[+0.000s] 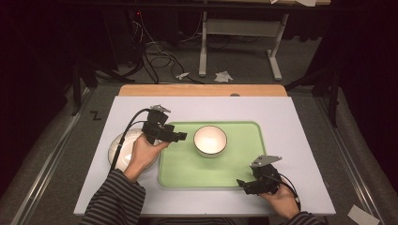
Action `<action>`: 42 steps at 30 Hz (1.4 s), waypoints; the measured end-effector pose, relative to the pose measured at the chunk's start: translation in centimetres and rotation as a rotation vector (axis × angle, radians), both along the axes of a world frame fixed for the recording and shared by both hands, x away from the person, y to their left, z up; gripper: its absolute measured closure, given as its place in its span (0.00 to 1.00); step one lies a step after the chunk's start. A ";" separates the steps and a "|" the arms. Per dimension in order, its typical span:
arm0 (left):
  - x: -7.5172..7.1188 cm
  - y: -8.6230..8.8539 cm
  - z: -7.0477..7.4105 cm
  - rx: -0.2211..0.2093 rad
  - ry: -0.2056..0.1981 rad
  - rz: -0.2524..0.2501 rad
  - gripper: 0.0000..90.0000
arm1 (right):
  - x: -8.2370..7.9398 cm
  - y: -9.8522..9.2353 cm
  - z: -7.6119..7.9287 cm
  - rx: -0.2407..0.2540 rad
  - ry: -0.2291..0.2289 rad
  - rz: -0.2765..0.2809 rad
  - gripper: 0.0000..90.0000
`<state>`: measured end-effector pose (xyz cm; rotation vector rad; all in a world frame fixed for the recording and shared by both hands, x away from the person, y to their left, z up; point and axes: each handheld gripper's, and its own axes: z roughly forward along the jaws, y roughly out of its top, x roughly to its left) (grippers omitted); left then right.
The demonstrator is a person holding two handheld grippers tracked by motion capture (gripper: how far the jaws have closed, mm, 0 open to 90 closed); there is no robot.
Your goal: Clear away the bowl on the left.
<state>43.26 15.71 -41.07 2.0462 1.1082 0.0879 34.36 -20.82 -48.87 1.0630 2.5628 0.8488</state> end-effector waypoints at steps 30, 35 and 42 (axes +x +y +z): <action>-6.3 0.6 -1.8 -0.061 -0.019 -0.066 0.27 | 0.0 0.0 0.0 0.001 -0.004 0.001 0.27; -6.9 -0.2 -3.2 -0.014 -0.014 -0.070 0.28 | -0.1 0.0 0.1 0.003 -0.003 0.001 0.27; -7.2 -1.3 -4.3 0.051 -0.031 -0.095 0.32 | -0.2 0.0 0.1 0.005 -0.002 0.000 0.27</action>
